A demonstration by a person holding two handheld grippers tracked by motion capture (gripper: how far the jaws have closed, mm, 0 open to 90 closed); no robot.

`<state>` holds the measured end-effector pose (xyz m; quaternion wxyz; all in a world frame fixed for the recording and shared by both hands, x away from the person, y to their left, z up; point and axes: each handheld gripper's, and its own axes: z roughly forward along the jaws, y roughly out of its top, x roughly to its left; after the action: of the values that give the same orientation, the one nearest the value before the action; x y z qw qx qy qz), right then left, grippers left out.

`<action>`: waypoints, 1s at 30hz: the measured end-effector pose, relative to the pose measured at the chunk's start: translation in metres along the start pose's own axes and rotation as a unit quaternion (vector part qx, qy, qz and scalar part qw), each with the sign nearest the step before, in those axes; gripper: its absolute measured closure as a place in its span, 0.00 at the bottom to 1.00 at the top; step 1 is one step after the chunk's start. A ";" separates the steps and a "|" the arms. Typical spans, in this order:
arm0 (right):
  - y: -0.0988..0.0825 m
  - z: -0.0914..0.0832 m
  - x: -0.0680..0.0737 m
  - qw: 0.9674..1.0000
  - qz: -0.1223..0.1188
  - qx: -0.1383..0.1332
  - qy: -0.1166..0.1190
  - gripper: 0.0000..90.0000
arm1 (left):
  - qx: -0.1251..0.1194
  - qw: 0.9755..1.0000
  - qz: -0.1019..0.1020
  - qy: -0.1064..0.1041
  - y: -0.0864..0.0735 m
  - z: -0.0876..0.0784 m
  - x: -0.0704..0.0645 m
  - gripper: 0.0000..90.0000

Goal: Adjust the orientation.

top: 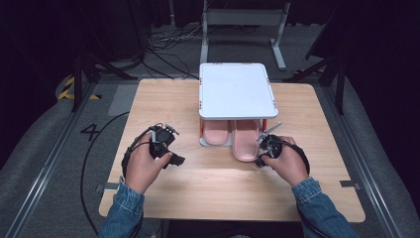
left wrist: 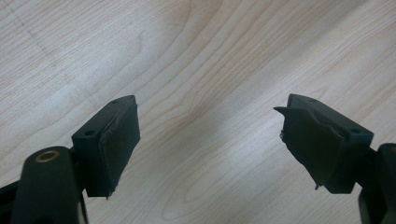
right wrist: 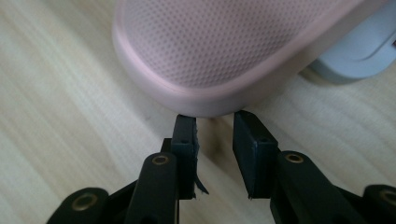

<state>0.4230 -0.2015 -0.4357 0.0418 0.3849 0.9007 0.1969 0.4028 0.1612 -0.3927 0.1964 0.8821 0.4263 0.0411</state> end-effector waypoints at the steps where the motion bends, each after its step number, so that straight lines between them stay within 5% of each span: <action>1: 0.002 0.000 -0.002 1.000 0.004 -0.003 -0.004 0.79 | -0.001 1.000 0.000 0.000 0.000 0.000 0.000 0.22; 11: 0.010 0.002 -0.010 0.999 0.021 -0.022 -0.023 0.78 | -0.005 1.000 0.000 0.001 -0.001 -0.003 0.001 0.22; 16: 0.000 -0.010 0.012 1.000 0.003 -0.015 -0.019 0.79 | -0.003 1.000 0.000 0.002 -0.002 -0.002 0.001 0.22; 20: 0.005 -0.010 0.048 0.999 -0.036 -0.025 0.029 0.79 | -0.003 1.000 0.000 0.000 -0.001 -0.002 -0.002 0.22; 27: 0.017 0.002 0.052 0.998 -0.024 -0.046 0.045 0.78 | -0.003 1.000 -0.002 0.000 -0.002 -0.001 0.001 0.22; 30: 0.019 0.004 0.041 0.998 -0.004 -0.050 0.023 0.82 | -0.003 1.000 -0.003 -0.001 -0.003 -0.002 0.002 0.22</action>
<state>0.4076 -0.1591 -0.4290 0.0406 0.3738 0.8922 0.2502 0.4013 0.1647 -0.3919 0.1996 0.8801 0.4289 0.0408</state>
